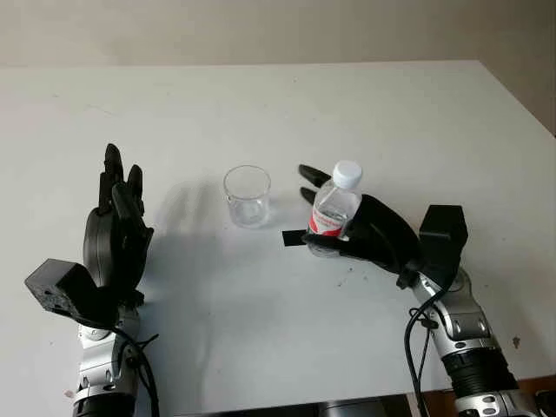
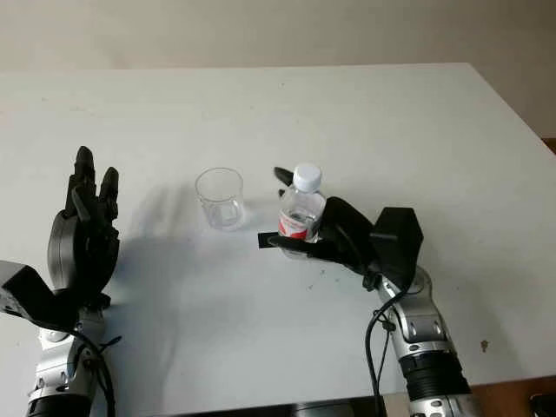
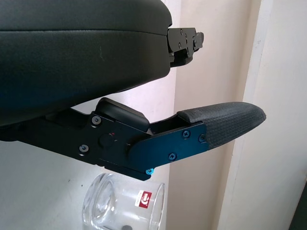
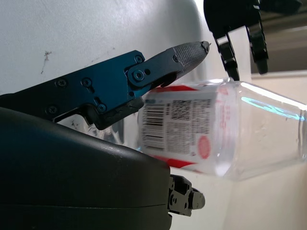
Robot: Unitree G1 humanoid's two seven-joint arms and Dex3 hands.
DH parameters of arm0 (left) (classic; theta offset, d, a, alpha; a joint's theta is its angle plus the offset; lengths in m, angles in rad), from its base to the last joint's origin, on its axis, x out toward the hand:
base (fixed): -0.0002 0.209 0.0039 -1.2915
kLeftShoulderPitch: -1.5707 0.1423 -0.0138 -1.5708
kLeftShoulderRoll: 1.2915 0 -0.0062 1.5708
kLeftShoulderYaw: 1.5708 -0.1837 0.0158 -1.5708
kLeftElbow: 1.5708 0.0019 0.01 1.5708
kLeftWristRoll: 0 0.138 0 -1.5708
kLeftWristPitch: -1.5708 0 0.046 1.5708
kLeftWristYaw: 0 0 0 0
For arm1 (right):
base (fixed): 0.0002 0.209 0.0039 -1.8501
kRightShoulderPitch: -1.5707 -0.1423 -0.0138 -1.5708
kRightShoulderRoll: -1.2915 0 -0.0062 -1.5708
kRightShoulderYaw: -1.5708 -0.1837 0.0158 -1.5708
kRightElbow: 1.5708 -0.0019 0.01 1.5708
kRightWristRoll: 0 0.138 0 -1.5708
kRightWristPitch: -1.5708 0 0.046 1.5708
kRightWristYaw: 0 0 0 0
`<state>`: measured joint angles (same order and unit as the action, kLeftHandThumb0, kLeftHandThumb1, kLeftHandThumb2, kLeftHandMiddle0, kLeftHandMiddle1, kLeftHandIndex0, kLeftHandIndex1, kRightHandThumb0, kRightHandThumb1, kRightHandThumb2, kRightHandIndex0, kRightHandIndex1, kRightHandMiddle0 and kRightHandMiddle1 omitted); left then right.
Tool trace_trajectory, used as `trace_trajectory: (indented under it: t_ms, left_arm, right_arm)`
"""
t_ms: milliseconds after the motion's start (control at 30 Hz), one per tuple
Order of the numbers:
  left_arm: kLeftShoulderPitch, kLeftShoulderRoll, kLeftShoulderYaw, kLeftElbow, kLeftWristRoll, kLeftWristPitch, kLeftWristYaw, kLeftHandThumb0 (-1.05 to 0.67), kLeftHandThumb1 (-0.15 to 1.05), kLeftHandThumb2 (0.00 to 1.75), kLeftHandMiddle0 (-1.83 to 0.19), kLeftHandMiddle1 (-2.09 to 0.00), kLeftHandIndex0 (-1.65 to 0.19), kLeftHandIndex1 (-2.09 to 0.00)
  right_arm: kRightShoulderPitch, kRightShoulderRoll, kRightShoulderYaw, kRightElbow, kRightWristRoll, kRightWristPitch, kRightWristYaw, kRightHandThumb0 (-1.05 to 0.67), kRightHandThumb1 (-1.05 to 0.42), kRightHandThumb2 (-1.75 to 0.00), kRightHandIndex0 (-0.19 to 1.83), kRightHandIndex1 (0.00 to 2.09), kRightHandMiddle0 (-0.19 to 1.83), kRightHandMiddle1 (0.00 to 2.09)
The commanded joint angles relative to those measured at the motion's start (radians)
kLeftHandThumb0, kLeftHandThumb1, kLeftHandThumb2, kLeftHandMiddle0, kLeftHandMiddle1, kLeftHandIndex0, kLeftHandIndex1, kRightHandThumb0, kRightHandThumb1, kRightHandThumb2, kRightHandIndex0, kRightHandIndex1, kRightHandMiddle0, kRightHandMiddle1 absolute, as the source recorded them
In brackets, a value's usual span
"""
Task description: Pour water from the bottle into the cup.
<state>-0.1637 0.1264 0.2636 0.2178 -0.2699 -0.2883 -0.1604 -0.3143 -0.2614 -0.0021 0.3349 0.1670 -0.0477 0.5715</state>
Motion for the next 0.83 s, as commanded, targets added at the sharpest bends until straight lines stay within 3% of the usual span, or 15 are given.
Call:
trace_trajectory:
  t_ms: [0, 467, 800]
  left_arm:
    - [0.008, 0.004, 0.004, -0.001, -0.001, -0.002, -0.005, -0.91, 1.05, 0.73, 0.19, -0.30, 0.09, 0.00]
    - [0.003, 0.002, 0.005, 0.002, -0.002, 0.001, -0.004, -0.89, 1.05, 0.74, 0.19, -0.33, 0.07, 0.00]
    - [-0.004, 0.005, 0.006, 0.008, -0.004, 0.002, -0.007, -0.88, 1.05, 0.74, 0.19, -0.32, 0.09, 0.00]
  right_arm:
    - [0.019, 0.012, -0.016, 0.019, 0.005, -0.026, -0.016, -0.76, -0.92, -0.06, -0.19, 0.00, -0.19, 0.00]
    - [0.038, 0.038, -0.024, 0.071, -0.023, -0.196, -0.080, -0.86, -0.95, -0.06, -0.19, 0.00, -0.19, 0.00]
    - [0.088, 0.064, -0.003, 0.034, -0.036, -0.285, -0.092, -0.82, -0.94, -0.05, -0.19, 0.00, -0.19, 0.00]
